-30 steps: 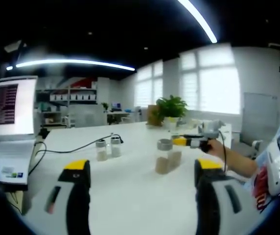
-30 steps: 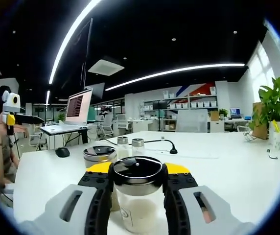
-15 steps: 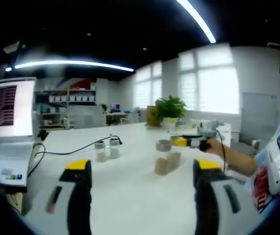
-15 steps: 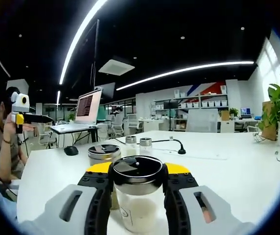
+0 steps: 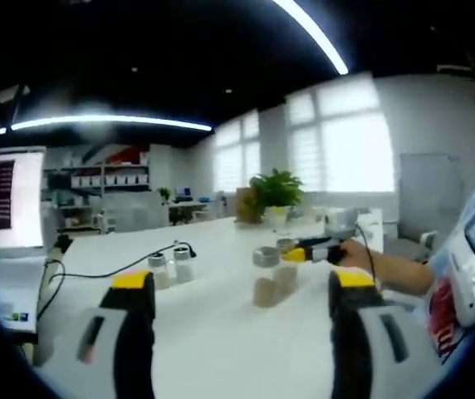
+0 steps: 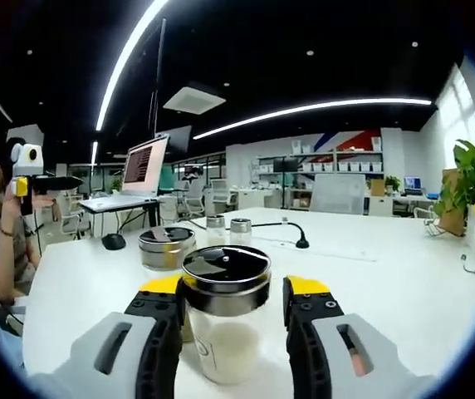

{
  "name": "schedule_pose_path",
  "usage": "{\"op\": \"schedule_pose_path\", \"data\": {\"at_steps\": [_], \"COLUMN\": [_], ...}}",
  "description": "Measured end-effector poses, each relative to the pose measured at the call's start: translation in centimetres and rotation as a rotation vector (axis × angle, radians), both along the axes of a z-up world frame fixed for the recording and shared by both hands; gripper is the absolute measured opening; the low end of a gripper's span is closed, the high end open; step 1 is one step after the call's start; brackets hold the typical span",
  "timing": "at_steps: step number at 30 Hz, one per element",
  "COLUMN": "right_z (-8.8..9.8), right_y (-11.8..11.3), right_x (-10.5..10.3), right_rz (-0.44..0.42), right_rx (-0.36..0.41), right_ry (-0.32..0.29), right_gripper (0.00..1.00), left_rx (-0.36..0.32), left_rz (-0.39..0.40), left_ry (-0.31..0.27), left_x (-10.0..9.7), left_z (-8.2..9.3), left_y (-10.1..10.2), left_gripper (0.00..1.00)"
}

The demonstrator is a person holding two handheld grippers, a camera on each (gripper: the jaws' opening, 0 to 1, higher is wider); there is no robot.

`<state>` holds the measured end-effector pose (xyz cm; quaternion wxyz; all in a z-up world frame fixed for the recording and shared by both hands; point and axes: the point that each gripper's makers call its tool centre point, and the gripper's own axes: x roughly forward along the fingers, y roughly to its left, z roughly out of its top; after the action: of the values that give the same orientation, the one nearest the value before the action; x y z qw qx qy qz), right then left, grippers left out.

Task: Rotate the seasoning bottle until the label or dispensing opening points toward the visible target arrow and the bottle remains upright within the marked orientation range

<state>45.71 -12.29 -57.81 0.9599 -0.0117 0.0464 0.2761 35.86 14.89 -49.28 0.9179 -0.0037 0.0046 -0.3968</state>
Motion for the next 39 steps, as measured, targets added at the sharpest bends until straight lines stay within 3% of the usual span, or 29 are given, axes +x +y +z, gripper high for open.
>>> {"op": "schedule_pose_path", "data": {"at_steps": [4, 6, 10, 14, 18, 21, 24, 27, 30, 36, 39], "right_z": [0.9, 1.4, 2.8, 4.7, 8.0, 8.4, 9.2, 8.4, 7.2, 7.8, 7.3], "right_y": [-0.8, -1.2, -1.6, -2.3, -4.0, -4.9, -6.7, -8.4, -10.3, -10.4, -10.3], "right_x": [-1.0, -1.6, -3.0, -4.8, -6.6, -8.2, -9.9, -10.8, -11.5, -13.1, -13.3], "right_rz": [-0.003, -0.014, -0.007, -0.029, -0.087, -0.105, -0.163, -0.231, -0.321, -0.312, -0.297], "right_rx": [0.007, 0.008, 0.013, 0.013, 0.037, 0.027, 0.068, 0.055, 0.012, 0.027, -0.042], "right_ry": [-0.023, -0.03, -0.045, -0.091, -0.26, -0.251, -0.277, -0.233, -0.186, -0.233, -0.201], "right_gripper": [0.59, 0.6, 0.69, 0.77, 0.83, 0.89, 0.9, 1.0, 1.0, 0.99, 0.99], "left_rx": [0.04, -0.01, -0.119, -0.177, -0.175, -0.155, -0.158, -0.159, -0.153, -0.141, -0.128], "left_rz": [0.059, 0.029, 0.009, -0.013, -0.02, -0.025, -0.047, -0.062, -0.067, -0.071, -0.067], "left_ry": [-0.065, -0.019, -0.048, -0.049, -0.054, -0.056, -0.062, -0.063, -0.066, -0.064, -0.066], "left_x": [0.4, 0.1, 0.0, -0.4, -0.5, -0.5, -0.6, -0.7, -0.7, -0.6, -0.6], "left_z": [0.6, 0.5, 2.1, 2.8, 2.9, 2.6, 2.7, 2.6, 2.5, 2.1, 2.3], "left_y": [0.5, 0.4, 0.4, 0.4, 0.3, 0.0, -0.5, -1.1, -1.5, -2.4, -2.8], "left_gripper": [0.92, 0.91, 0.92, 0.96, 0.96, 0.96, 0.96, 0.96, 0.95, 0.96, 0.96]}}
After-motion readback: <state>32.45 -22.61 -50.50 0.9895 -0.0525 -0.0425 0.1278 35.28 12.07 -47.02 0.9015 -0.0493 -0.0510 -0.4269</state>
